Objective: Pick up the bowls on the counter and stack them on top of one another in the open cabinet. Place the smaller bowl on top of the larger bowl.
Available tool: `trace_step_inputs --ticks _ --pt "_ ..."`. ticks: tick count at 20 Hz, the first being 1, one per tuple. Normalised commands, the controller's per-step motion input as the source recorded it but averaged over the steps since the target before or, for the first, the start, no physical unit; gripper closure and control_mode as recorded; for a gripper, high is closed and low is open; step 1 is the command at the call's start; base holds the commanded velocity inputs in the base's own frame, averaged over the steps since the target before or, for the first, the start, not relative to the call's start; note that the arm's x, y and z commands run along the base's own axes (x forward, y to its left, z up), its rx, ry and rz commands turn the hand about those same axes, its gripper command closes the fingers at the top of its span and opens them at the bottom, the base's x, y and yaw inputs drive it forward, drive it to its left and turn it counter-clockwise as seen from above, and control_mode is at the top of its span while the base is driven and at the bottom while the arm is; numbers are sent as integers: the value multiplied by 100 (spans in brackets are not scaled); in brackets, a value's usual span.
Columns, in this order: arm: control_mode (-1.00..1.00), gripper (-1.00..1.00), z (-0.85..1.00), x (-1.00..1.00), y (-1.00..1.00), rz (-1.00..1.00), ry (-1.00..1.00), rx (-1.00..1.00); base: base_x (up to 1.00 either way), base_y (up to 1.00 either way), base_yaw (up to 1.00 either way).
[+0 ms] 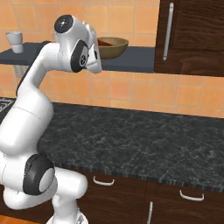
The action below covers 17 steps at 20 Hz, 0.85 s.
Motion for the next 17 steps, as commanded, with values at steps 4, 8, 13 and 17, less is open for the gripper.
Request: trace_step_inputs --ticks 4,8,13,17 --pt "-100 -100 -100 -100 0 -3 -10 -1 0 0 0" --pt "-100 -100 -100 -100 28 -4 -6 -21 0 0 0" --pt "-100 -100 -99 -100 35 0 -41 -54 0 0 0" --pt "-100 -100 -66 -100 18 0 -77 -74 0 0 0"
